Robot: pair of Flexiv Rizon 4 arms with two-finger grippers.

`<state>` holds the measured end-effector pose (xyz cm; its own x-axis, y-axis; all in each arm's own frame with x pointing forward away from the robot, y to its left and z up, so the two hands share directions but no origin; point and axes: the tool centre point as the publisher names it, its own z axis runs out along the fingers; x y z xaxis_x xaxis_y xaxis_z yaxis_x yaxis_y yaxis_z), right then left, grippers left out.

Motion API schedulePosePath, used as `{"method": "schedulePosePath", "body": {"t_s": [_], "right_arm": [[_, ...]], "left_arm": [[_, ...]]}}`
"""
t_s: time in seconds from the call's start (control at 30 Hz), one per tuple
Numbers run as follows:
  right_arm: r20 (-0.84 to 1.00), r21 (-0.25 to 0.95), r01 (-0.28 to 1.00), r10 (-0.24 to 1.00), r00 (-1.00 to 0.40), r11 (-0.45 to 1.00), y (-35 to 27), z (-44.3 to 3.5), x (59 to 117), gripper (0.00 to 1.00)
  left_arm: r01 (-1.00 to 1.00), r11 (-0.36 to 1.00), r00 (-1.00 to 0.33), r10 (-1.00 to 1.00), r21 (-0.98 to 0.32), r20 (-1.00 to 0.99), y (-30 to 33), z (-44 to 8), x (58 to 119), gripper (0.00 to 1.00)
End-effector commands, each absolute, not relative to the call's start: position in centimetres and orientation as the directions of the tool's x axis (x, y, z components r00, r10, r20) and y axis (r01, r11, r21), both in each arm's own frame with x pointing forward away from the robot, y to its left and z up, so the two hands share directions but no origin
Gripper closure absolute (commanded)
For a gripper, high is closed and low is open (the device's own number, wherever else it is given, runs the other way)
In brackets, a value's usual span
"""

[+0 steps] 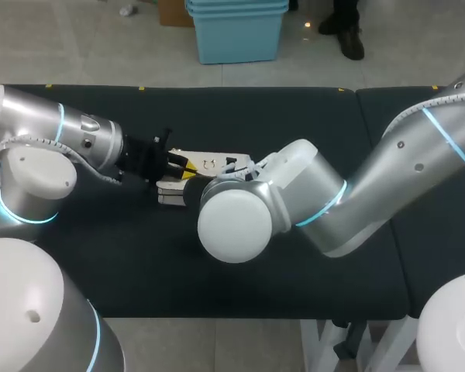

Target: Pick up the bag, open it, inspect its contents, close it, and place it on the opposite side

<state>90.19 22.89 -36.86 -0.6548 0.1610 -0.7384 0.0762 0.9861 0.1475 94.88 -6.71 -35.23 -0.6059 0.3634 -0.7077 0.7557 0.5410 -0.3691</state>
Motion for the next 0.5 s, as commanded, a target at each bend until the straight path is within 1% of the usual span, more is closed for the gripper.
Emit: {"method": "schedulePosePath", "body": {"t_s": [0.03, 0.13, 0.17, 0.2, 0.23, 0.27, 0.33, 0.4, 0.5], "right_arm": [[-0.741, 0.148, 0.078, 0.163, -0.652, 0.986, 23.2, -37.0, 90.3, 1.00], [-0.741, 0.148, 0.078, 0.163, -0.652, 0.986, 23.2, -37.0, 90.3, 1.00], [-0.741, 0.148, 0.078, 0.163, -0.652, 0.986, 23.2, -37.0, 90.3, 1.00], [-0.741, 0.148, 0.078, 0.163, -0.652, 0.986, 23.2, -37.0, 90.3, 1.00], [-0.741, 0.148, 0.078, 0.163, -0.652, 0.986, 23.2, -37.0, 90.3, 1.00], [-0.741, 0.148, 0.078, 0.163, -0.652, 0.986, 23.2, -37.0, 90.3, 1.00], [-0.741, 0.148, 0.078, 0.163, -0.652, 0.986, 23.2, -37.0, 90.3, 1.00], [-0.741, 0.148, 0.078, 0.163, -0.652, 0.986, 23.2, -37.0, 90.3, 1.00], [-0.741, 0.148, 0.078, 0.163, -0.652, 0.986, 23.2, -37.0, 90.3, 1.00]], "left_arm": [[0.744, 0.554, -0.612, 0.344, -0.373, -0.712, -6.4, -35.3, 94.6, 1.00], [0.731, 0.560, -0.625, 0.319, -0.390, -0.713, -5.9, -35.1, 94.9, 1.00], [0.727, 0.563, -0.628, 0.314, -0.393, -0.713, -5.7, -35.0, 95.0, 0.91], [0.725, 0.564, -0.629, 0.309, -0.395, -0.714, -5.6, -34.9, 95.0, 0.77], [0.721, 0.566, -0.631, 0.298, -0.400, -0.716, -5.4, -34.7, 95.0, 0.58], [0.720, 0.566, -0.632, 0.295, -0.402, -0.717, -5.3, -34.6, 95.0, 0.44], [0.720, 0.567, -0.629, 0.290, -0.399, -0.721, -5.1, -34.4, 95.0, 0.50], [0.719, 0.566, -0.629, 0.283, -0.403, -0.725, -5.0, -34.1, 94.9, 0.46], [0.719, 0.565, -0.626, 0.271, -0.406, -0.731, -4.8, -33.7, 94.9, 0.46]]}}
